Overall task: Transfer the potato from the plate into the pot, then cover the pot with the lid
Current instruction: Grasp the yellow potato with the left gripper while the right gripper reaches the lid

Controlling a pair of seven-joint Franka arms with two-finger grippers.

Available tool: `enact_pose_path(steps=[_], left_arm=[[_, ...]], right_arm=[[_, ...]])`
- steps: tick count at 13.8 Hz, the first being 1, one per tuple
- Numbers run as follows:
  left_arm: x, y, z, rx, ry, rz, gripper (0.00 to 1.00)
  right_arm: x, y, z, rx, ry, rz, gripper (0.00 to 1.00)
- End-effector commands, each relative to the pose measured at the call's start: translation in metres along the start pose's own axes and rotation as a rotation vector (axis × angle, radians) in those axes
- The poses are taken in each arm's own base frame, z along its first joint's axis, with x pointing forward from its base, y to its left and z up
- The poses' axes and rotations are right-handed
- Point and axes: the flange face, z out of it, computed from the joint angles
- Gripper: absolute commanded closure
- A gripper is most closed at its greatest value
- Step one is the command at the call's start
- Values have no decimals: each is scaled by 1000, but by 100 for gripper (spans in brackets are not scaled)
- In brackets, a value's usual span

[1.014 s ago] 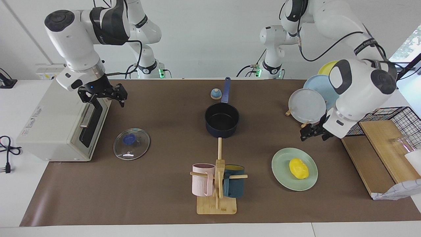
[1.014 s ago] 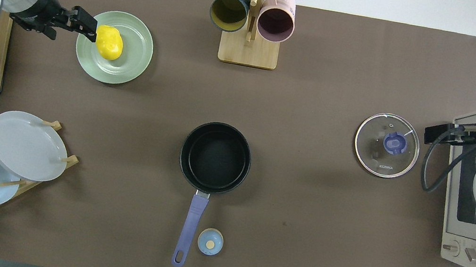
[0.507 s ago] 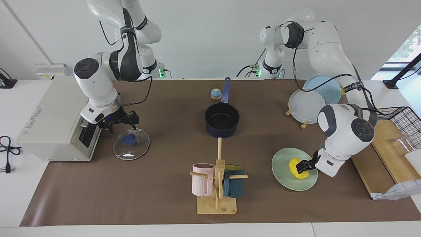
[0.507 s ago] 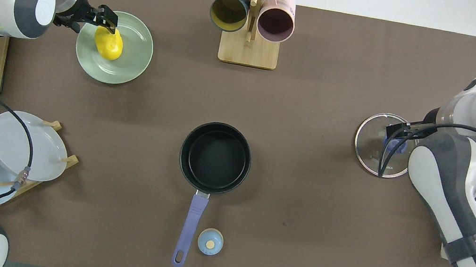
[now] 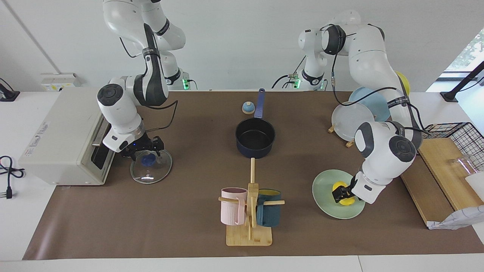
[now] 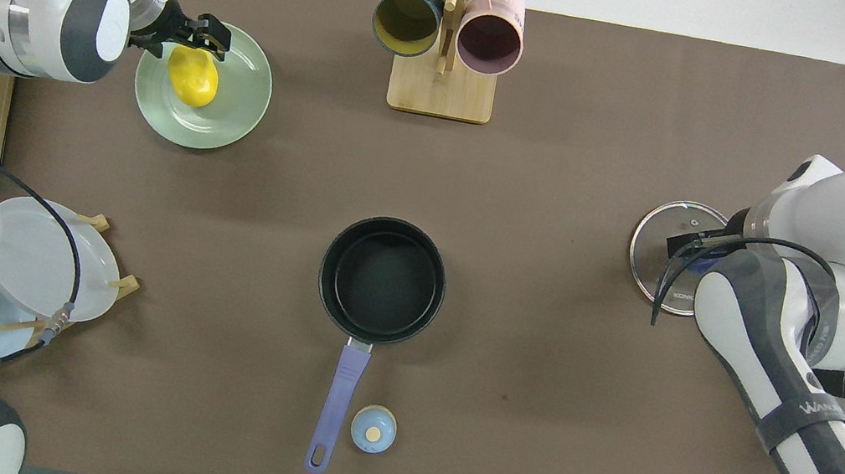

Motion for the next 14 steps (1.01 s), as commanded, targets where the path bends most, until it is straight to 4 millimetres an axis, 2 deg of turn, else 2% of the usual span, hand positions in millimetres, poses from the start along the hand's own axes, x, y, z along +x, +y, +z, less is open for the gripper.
enact_pose_path(steps=[1, 4, 7, 8, 9, 10, 11, 13, 14], left_arm=[[-17, -3, 1, 54, 5, 7, 0], [-21, -3, 5, 56, -4, 7, 0], [-24, 1, 4, 55, -3, 13, 2], [-24, 3, 4, 54, -3, 15, 12], [-24, 3, 4, 54, -3, 15, 36], [-24, 3, 4, 55, -6, 15, 71], [-25, 3, 4, 56, -13, 15, 100], [-24, 8, 0, 56, -10, 21, 100], [-25, 10, -14, 53, -5, 22, 100]], right_arm=[[0, 8, 13, 12, 9, -5, 1], [0, 6, 16, 12, 11, 1, 4], [3, 6, 27, 10, 17, 1, 4], [3, 6, 31, 11, 12, 1, 5], [4, 5, 35, 12, 9, -1, 7], [4, 5, 36, 12, 6, -2, 9], [4, 4, 36, 12, 6, -5, 13], [4, 4, 35, 12, 6, -7, 18], [4, 4, 35, 13, 3, -9, 18]])
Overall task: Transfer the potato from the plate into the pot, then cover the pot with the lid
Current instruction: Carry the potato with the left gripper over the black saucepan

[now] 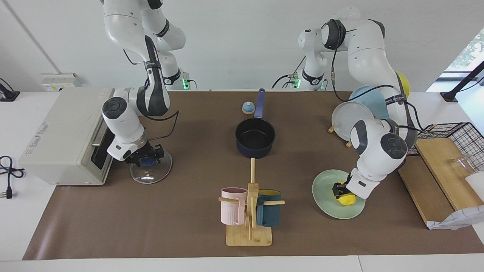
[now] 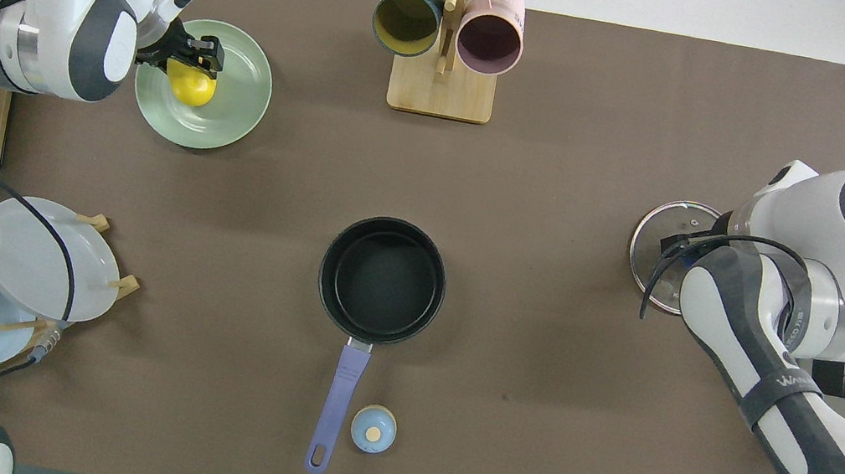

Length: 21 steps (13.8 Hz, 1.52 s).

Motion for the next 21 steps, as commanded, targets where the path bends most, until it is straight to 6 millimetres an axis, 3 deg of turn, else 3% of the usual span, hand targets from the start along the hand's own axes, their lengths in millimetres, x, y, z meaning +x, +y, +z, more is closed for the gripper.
enact_pose_path(steps=[1, 3, 5, 7, 8, 10, 12, 15, 19, 21], left_arm=[[-11, 3, -49, 16, 24, -11, 100], [-36, 12, -129, 6, 34, -65, 100], [-73, 49, -189, -18, 18, -138, 100], [-117, 95, -231, -48, -10, -167, 100], [-142, 118, -240, -53, -25, -180, 100], [-191, 174, -234, -60, -24, -198, 100], [-232, 219, -210, -101, 27, -192, 100], [-273, 269, -156, -141, 63, -165, 100], [-279, 290, -94, -126, 59, -136, 100], [-279, 288, -85, -132, 77, -123, 100]], right_arm=[[-1, 0, 0, 12, 10, -14, 18], [-2, 0, 1, 14, 2, -14, 16], [-3, -2, 1, 17, -13, -22, 13], [-4, -1, 0, 17, -24, -24, 13], [-4, 0, 1, 16, -24, -34, 13], [-4, 0, 0, 16, -21, -44, 14], [-4, 0, 0, 15, -23, -48, 23], [-4, 2, 0, 14, -23, -72, 41], [-4, 2, 0, 14, -23, -72, 46], [-4, 2, 0, 14, -23, -72, 46]])
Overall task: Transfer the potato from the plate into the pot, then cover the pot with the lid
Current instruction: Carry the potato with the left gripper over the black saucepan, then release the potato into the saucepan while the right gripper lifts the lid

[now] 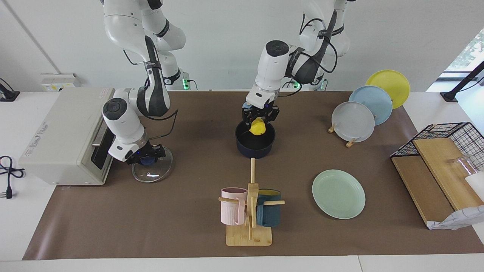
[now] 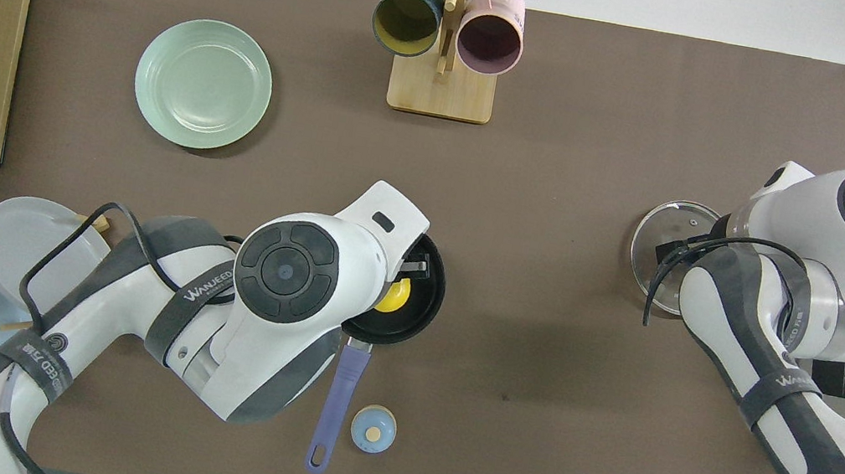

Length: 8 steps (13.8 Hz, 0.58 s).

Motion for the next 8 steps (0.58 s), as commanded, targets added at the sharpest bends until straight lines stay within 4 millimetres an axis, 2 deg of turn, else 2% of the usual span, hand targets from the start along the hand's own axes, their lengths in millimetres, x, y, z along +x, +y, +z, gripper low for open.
enact_pose_path(steps=[1, 3, 4, 5, 6, 8], left_arm=[[-2, -8, 17, 16, 26, 26, 100], [-6, -13, 41, 38, 41, 55, 100], [-9, -15, 47, 38, 50, 65, 100], [-10, -16, 49, 39, 51, 67, 100], [-13, -15, 57, 56, 49, 86, 100], [-20, -11, 69, 73, 38, 104, 100]], right_arm=[[-2, 2, -2, 11, -3, -19, 46], [-2, 1, -3, 12, -8, -22, 46], [-1, 0, -7, 14, -18, -23, 46], [4, -2, -18, 14, -17, -27, 47], [8, -5, -37, 19, -33, -32, 54], [15, -11, -91, 27, -59, -36, 70]])
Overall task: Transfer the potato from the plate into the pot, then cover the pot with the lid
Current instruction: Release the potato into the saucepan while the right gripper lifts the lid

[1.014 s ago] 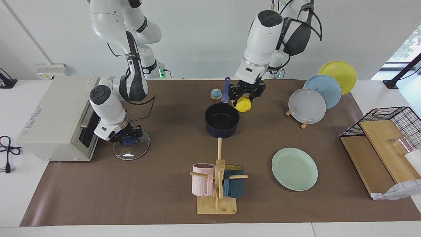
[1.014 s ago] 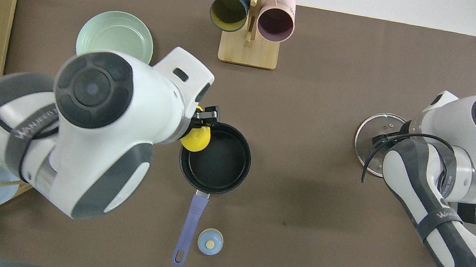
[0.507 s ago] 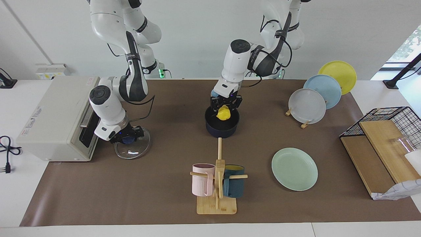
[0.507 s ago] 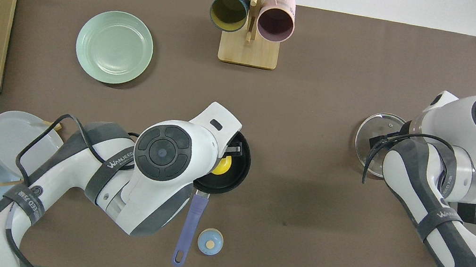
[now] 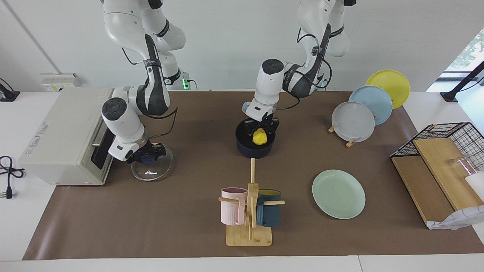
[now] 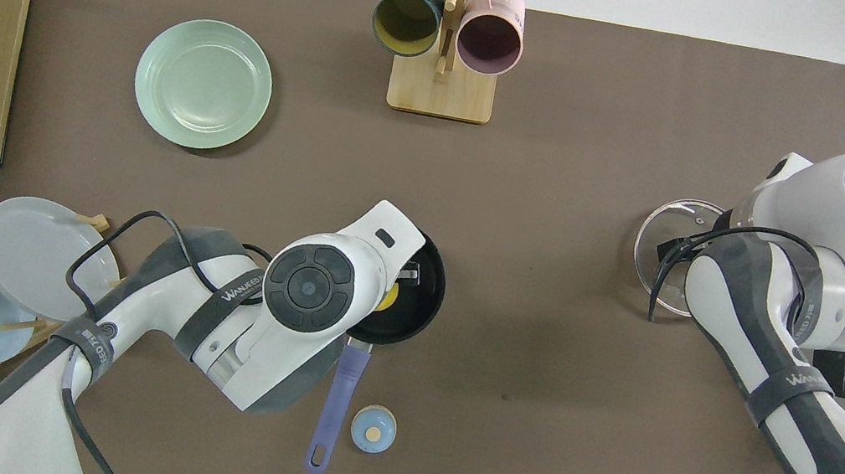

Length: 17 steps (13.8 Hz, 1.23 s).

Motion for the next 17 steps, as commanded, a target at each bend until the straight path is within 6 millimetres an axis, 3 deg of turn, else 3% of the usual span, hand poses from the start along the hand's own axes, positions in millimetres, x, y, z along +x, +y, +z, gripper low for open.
enact_pose_path(steps=[1, 4, 6, 9, 10, 11, 14, 16, 17], left_arm=[[-12, 7, 14, 9, 17, 43, 100], [-13, 9, 19, 11, 17, 52, 100], [-17, 6, 22, 28, 15, 70, 100], [-25, 11, 23, 32, 9, 86, 100], [-26, 12, 23, 33, 8, 91, 75], [-26, 12, 23, 34, 8, 100, 2], [-17, 9, 10, 28, 19, 101, 0], [4, -5, -22, 44, 16, 103, 0], [19, -18, -45, 52, 16, 102, 0]], right_arm=[[4, -7, -82, 16, -18, -15, 79], [7, -23, -133, 25, -43, -8, 98], [5, -40, -141, 24, -56, 30, 100], [7, -82, -145, 28, -67, 39, 100], [7, -89, -146, 26, -68, 82, 100], [8, -94, -145, 25, -67, 99, 100], [10, -130, -146, 23, -53, 148, 100], [12, -154, -148, 21, -37, 159, 100], [12, -155, -149, 22, -30, 166, 100]])
